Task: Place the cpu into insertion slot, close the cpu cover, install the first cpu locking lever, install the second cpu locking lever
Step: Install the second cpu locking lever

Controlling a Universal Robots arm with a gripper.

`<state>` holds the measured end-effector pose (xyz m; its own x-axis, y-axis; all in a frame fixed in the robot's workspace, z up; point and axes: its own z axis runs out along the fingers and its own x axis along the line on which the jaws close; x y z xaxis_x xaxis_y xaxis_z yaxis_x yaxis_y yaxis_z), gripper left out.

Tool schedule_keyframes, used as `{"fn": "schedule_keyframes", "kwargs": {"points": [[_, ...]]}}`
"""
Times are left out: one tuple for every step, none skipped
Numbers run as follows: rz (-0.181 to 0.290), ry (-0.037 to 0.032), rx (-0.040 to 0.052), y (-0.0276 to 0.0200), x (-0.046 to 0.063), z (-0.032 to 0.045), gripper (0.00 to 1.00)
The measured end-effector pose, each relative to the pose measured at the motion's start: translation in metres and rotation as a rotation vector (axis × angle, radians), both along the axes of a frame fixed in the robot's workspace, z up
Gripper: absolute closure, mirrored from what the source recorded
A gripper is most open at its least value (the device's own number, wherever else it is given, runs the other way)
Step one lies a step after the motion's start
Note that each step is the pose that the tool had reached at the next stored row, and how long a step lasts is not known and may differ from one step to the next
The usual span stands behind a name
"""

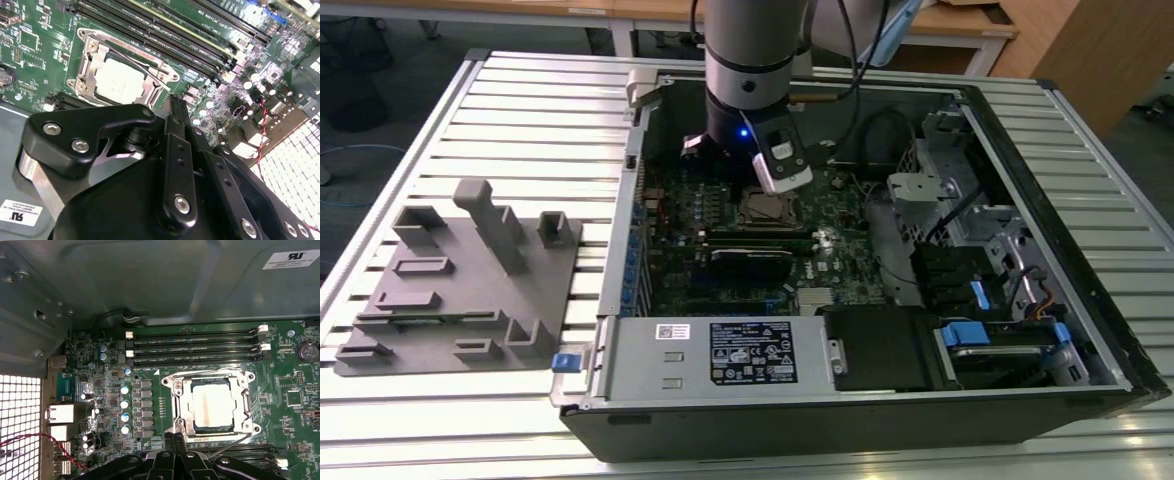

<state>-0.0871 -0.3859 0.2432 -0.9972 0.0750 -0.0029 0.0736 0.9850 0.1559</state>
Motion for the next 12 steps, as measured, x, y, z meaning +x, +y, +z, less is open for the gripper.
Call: {"fn": "schedule_keyframes", "kwargs": {"points": [[0.0, 0.0002, -0.0003, 0.0, 0.0, 0.0007, 0.89], [0.0, 0.0004, -0.0002, 0.0001, 0.0, 0.0018, 0.89], [0.0, 0.0004, -0.0002, 0.0001, 0.0, 0.0028, 0.89], [0.0, 0.0004, -0.0002, 0.0001, 0.0, 0.0036, 0.89], [0.0, 0.0004, -0.0002, 0.0, 0.0, 0.0043, 0.89], [-0.001, 0.0004, -0.0002, 0.0001, 0.0, 0.0048, 0.89], [-0.001, 0.0004, -0.0001, 0.0001, 0.0, 0.0052, 0.89], [-0.001, 0.0005, 0.0, 0.0001, 0.0001, 0.0055, 0.89], [-0.001, 0.0004, 0.0001, 0.0001, 0.0001, 0.0054, 0.89], [-0.001, 0.0004, 0.0001, 0.0001, 0.0001, 0.0054, 0.89], [-0.001, 0.0005, 0.0, 0.0001, 0.0001, 0.0055, 0.89], [0.0, 0.0006, -0.0001, 0.0, 0.0001, 0.0055, 0.89]]}}
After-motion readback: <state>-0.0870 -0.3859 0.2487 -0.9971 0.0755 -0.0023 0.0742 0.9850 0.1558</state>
